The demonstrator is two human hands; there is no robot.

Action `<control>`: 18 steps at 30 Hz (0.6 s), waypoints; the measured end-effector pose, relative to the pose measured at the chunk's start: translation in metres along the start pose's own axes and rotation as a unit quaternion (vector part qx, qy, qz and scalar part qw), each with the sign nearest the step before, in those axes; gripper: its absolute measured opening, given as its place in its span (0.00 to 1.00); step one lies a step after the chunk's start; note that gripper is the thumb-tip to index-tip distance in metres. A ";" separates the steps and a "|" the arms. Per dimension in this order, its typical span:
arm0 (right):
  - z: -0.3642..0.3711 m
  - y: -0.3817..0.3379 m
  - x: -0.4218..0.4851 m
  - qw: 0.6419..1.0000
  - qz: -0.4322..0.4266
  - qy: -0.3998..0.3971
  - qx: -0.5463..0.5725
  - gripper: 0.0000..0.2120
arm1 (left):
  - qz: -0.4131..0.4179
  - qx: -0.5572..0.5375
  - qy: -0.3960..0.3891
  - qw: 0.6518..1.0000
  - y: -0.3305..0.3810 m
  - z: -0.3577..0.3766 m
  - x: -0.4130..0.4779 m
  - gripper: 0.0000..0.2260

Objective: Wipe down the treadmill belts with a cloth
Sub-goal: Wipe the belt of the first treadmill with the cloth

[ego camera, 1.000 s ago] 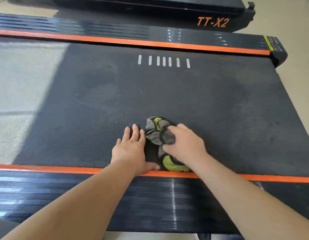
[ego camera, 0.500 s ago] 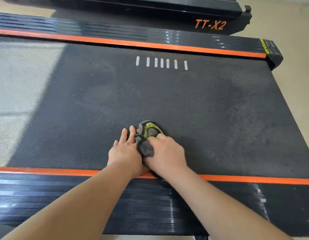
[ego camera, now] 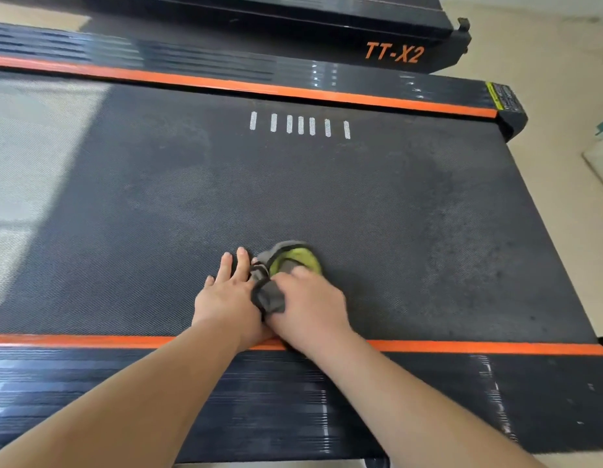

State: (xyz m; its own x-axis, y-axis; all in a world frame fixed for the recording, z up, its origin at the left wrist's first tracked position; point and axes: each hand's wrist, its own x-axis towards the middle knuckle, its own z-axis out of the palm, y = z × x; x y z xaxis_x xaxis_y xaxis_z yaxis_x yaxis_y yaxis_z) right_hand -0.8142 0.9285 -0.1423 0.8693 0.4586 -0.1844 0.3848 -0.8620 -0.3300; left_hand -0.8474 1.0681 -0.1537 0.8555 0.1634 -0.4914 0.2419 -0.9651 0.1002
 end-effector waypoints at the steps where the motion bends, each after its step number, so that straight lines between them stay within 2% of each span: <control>1: -0.001 0.002 0.000 0.999 -0.041 -0.015 0.001 0.16 | 0.000 -0.005 0.002 1.000 0.000 0.000 0.000 0.54; 2: -0.007 0.015 0.003 0.999 -0.050 -0.015 0.003 0.18 | 0.000 -0.002 0.002 1.000 -0.001 0.000 0.000 0.56; 3: -0.017 0.036 0.006 1.000 -0.023 -0.004 0.005 0.20 | -0.001 0.008 -0.004 1.000 0.000 -0.001 -0.001 0.59; 5: -0.038 0.093 0.014 0.995 0.091 0.035 0.003 0.21 | -0.007 0.023 -0.013 1.000 0.002 -0.001 -0.001 0.62; 8: -0.064 0.170 0.017 0.963 0.257 0.083 0.003 0.19 | -0.009 0.021 -0.016 1.000 0.002 -0.002 -0.002 0.62; 11: -0.057 0.163 0.007 0.935 0.336 0.118 0.008 0.23 | -0.008 0.022 -0.019 1.000 0.003 -0.003 -0.002 0.62; 12: -0.049 0.144 0.005 0.935 0.329 0.131 -0.012 0.23 | -0.008 0.022 -0.020 1.000 0.003 -0.003 -0.002 0.62; 14: -0.028 0.091 0.005 0.958 0.245 0.137 -0.050 0.22 | -0.010 0.023 -0.017 1.000 0.003 -0.003 -0.001 0.62; 16: -0.013 0.037 0.003 0.990 0.109 0.082 -0.048 0.21 | -0.010 0.015 -0.016 1.000 0.002 -0.001 -0.001 0.62; 18: -0.009 0.020 0.001 1.000 -0.018 -0.010 -0.005 0.21 | -0.013 0.000 -0.015 1.000 0.001 -0.001 0.000 0.62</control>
State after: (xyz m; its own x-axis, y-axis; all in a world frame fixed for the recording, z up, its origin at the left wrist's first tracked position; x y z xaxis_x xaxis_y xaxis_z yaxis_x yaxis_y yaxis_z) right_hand -0.8028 0.9100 -0.1403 0.8483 0.4942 -0.1902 0.4198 -0.8466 -0.3272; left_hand -0.8465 1.0678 -0.1530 0.8355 0.1815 -0.5187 0.2631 -0.9608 0.0875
